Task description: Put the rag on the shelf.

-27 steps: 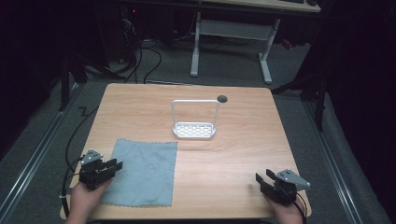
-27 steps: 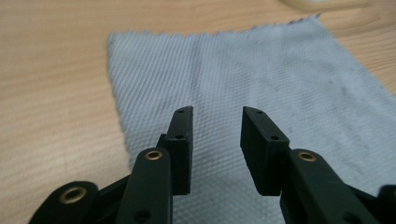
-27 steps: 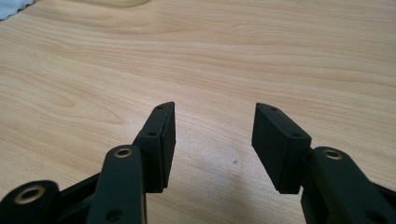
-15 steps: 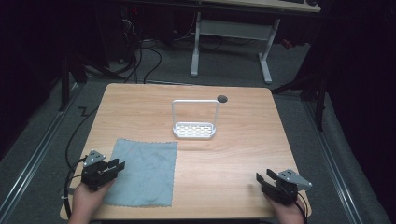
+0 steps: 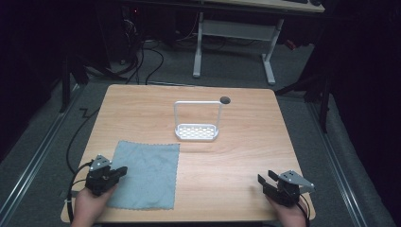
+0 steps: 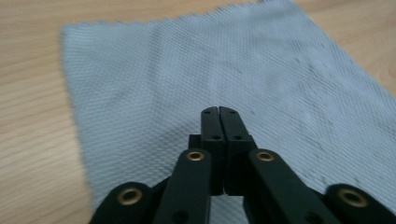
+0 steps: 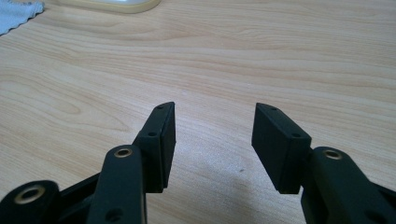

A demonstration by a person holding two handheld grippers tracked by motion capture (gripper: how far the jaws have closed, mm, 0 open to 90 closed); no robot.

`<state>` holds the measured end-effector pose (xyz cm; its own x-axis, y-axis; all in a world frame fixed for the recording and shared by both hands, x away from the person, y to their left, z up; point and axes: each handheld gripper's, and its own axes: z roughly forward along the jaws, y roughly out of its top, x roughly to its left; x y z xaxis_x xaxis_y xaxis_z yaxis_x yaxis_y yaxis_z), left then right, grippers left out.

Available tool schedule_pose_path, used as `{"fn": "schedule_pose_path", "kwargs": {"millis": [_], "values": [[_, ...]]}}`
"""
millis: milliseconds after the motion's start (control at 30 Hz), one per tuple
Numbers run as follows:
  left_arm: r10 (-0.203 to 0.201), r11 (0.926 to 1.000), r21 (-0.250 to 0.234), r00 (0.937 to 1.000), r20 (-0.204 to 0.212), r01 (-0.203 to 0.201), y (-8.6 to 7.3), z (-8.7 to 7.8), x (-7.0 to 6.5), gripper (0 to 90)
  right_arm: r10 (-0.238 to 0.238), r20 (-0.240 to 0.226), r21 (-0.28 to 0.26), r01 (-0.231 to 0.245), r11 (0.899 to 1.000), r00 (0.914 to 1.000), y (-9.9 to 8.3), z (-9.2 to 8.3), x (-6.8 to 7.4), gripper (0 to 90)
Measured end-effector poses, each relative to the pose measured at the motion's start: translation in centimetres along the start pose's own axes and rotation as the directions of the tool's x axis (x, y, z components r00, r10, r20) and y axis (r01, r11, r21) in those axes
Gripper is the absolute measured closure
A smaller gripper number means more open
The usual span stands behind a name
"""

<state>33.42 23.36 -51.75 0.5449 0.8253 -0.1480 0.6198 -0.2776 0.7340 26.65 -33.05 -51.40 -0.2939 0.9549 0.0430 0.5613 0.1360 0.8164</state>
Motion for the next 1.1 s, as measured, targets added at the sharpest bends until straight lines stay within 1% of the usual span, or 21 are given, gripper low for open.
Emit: {"fn": "schedule_pose_path", "kwargs": {"millis": [67, 133, 200, 233, 300, 333, 400, 500, 533, 567, 600, 633, 667, 700, 733, 767, 833, 867, 933, 1033, 1100], "values": [[0.044, 0.9978, 0.049, 0.999, 0.004, -0.044, 0.1, 0.6, -1.0, 90.0, -0.001, -0.002, -0.001, 0.001, 1.0, 1.0, 0.0, 0.0, 0.1, 50.5], [0.076, 0.9918, 0.102, 0.9971, 0.011, -0.077, 0.1, 1.5, -1.9, 90.0, -0.001, 0.0, 0.0, 0.001, 1.0, 1.0, 0.0, 0.0, 0.1, 50.6], [0.093, 0.9911, 0.093, 0.9954, 0.021, -0.095, 0.2, 1.9, -2.8, 90.0, -0.004, -0.006, -0.002, 0.004, 1.0, 1.0, 0.0, 0.0, 0.2, 50.7], [0.093, 0.9911, 0.093, 0.9954, 0.021, -0.095, 0.2, 1.9, -2.8, 90.0, -0.008, -0.008, -0.001, 0.008, 1.0, 0.9999, 0.0, 0.0, 0.2, 50.8], [0.103, 0.99, 0.092, 0.9932, 0.055, -0.108, 0.4, 2.3, -3.8, 90.0, -0.006, -0.011, 0.001, 0.006, 1.0, 0.9999, 0.0, 0.1, 0.3, 51.0], [0.103, 0.99, 0.092, 0.9932, 0.055, -0.108, 0.4, 2.3, -3.8, 90.0, -0.006, -0.011, 0.001, 0.006, 1.0, 0.9999, 0.0, 0.1, 0.3, 51.0], [0.108, 0.9889, 0.093, 0.9902, 0.089, -0.116, 0.6, 3.0, -5.3, 90.0, -0.009, -0.015, 0.0, 0.009, 1.0, 0.9999, 0.1, 0.2, 0.4, 51.0], [0.123, 0.9858, 0.097, 0.9819, 0.144, -0.138, 1.1, 4.0, -7.6, 90.0, -0.02, -0.022, 0.005, 0.02, 1.0, 0.9996, 0.1, 0.4, 0.7, 51.1], [0.132, 0.9838, 0.099, 0.9775, 0.165, -0.149, 1.3, 4.4, -8.4, 90.0, -0.02, -0.022, 0.005, 0.02, 1.0, 0.9996, 0.1, 0.4, 0.7, 51.1], [0.138, 0.9829, 0.098, 0.9754, 0.172, -0.156, 1.4, 4.7, -8.9, 90.0, -0.023, -0.024, 0.005, 0.023, 1.0, 0.9995, 0.1, 0.4, 0.8, 51.1], [0.155, 0.9806, 0.089, 0.9686, 0.194, -0.175, 1.7, 5.4, -10.4, 90.0, -0.029, -0.029, 0.005, 0.029, 1.0, 0.9992, 0.2, 0.5, 1.0, 51.1], [0.155, 0.9806, 0.089, 0.9686, 0.194, -0.175, 1.7, 5.4, -10.4, 90.0, -0.031, -0.035, 0.005, 0.031, 1.0, 0.9989, 0.2, 0.6, 1.0, 51.2], [0.152, 0.981, 0.086, 0.9649, 0.214, -0.174, 1.8, 5.7, -10.8, 90.0, -0.031, -0.035, 0.005, 0.031, 1.0, 0.9989, 0.2, 0.6, 1.0, 51.2], [0.119, 0.9868, 0.08, 0.9665, 0.227, -0.141, 1.7, 5.8, -11.4, 90.0, -0.034, -0.04, 0.001, 0.035, 0.999, 0.9986, 0.2, 0.6, 1.1, 51.2], [0.173, 0.978, 0.076, 0.9588, 0.226, -0.194, 1.9, 5.8, -11.5, 88.4, -0.036, -0.041, 0.006, 0.036, 0.999, 0.9985, 0.2, 0.6, 1.3, 51.2], [0.184, 0.9771, 0.064, 0.9572, 0.223, -0.203, 1.9, 5.7, -11.5, 85.4, -0.043, -0.05, 0.003, 0.043, 0.999, 0.9979, 0.3, 0.7, 1.5, 51.3], [0.182, 0.981, 0.031, 0.9632, 0.198, -0.191, 1.9, 5.2, -10.9, 79.9, -0.053, -0.054, -0.001, 0.053, 0.999, 0.9971, 0.4, 0.9, 1.8, 52.1], [0.176, 0.9831, 0.017, 0.9663, 0.188, -0.182, 1.9, 4.9, -10.5, 77.5, -0.05, -0.093, -0.009, 0.05, 0.999, 0.9944, 0.7, 1.1, 2.4, 55.0], [0.163, 0.9866, -0.011, 0.976, 0.145, -0.163, 2.0, 4.0, -9.1, 75.9, -0.046, -0.109, -0.012, 0.045, 0.999, 0.9929, 0.9, 1.2, 2.8, 56.6], [0.141, 0.99, -0.01, 0.9852, 0.097, -0.141, 1.6, 3.0, -7.1, 71.3, -0.061, -0.156, -0.009, 0.06, 0.998, 0.9859, 1.5, 2.0, 4.7, 61.5], [0.124, 0.9923, -0.001, 0.9882, 0.091, -0.124, 1.3, 2.7, -6.3, 70.5, -0.086, -0.196, -0.005, 0.087, 0.996, 0.9769, 2.2, 2.7, 6.3, 69.6]]}}
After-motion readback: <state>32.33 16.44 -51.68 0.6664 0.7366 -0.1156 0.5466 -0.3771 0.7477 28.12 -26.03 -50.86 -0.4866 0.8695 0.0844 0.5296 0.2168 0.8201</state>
